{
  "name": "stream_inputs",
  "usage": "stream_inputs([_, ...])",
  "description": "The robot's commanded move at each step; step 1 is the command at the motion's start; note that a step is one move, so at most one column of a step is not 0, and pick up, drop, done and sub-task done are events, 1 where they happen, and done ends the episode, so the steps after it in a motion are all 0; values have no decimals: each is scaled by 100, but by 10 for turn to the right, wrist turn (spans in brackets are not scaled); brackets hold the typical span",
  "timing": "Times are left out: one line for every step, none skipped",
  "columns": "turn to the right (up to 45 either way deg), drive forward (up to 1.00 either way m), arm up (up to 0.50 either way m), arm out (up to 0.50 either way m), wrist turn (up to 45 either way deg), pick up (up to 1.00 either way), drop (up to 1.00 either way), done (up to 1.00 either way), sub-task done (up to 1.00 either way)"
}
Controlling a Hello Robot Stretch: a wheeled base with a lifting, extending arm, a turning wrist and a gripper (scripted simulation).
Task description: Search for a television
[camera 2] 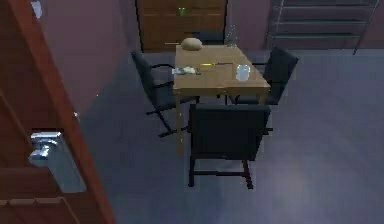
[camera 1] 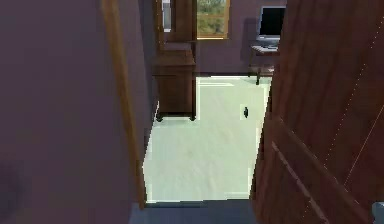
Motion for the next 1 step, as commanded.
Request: stream_inputs([0,100,0,0,0,0,0,0,0])
